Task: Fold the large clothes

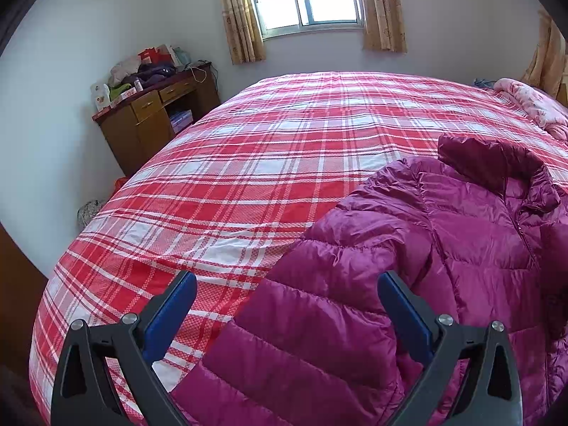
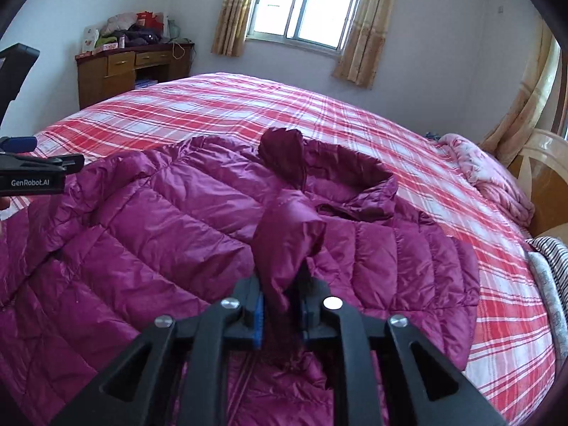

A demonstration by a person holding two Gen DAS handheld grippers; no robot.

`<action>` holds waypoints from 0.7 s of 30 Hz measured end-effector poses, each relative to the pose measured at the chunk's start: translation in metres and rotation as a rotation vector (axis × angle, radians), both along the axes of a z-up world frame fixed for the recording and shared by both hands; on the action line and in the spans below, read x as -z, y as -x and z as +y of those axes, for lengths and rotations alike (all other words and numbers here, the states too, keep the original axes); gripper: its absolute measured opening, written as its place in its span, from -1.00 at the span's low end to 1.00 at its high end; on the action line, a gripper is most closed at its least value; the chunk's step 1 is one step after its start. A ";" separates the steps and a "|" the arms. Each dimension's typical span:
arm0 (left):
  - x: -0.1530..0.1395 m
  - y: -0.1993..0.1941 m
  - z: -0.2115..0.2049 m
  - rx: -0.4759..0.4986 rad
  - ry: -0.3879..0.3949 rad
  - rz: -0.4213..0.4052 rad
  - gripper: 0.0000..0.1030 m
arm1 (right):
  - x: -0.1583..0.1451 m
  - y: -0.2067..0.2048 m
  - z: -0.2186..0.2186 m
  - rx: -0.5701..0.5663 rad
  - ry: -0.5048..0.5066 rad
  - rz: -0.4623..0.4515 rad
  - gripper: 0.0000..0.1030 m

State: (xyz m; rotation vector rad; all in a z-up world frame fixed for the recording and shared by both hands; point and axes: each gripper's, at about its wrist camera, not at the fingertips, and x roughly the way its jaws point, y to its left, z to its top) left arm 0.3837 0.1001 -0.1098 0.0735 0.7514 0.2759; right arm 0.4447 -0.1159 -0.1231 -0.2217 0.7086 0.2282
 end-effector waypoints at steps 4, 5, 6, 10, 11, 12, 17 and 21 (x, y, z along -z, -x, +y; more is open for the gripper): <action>-0.011 0.004 0.001 -0.010 -0.017 -0.013 0.98 | -0.016 0.027 0.002 -0.116 -0.088 -0.024 0.51; -0.013 0.004 0.001 -0.017 -0.019 -0.015 0.98 | -0.021 0.034 0.002 -0.139 -0.104 -0.027 0.51; -0.016 0.004 0.002 -0.022 -0.017 -0.017 0.98 | -0.027 0.042 -0.001 -0.160 -0.133 -0.035 0.51; -0.030 0.008 -0.005 -0.015 -0.013 -0.039 0.98 | -0.046 0.061 -0.025 -0.161 -0.253 -0.074 0.51; -0.033 0.010 -0.009 -0.009 -0.015 -0.045 0.98 | -0.048 0.061 -0.031 -0.143 -0.279 -0.082 0.45; -0.036 0.011 -0.012 -0.003 -0.014 -0.048 0.98 | -0.050 0.059 -0.038 -0.110 -0.293 -0.085 0.38; -0.047 0.015 -0.044 0.056 -0.004 -0.050 0.98 | -0.027 0.018 -0.049 0.090 -0.186 0.010 -0.21; -0.040 0.015 -0.088 0.121 -0.070 -0.045 0.98 | 0.019 -0.016 -0.044 0.127 -0.156 0.160 -0.32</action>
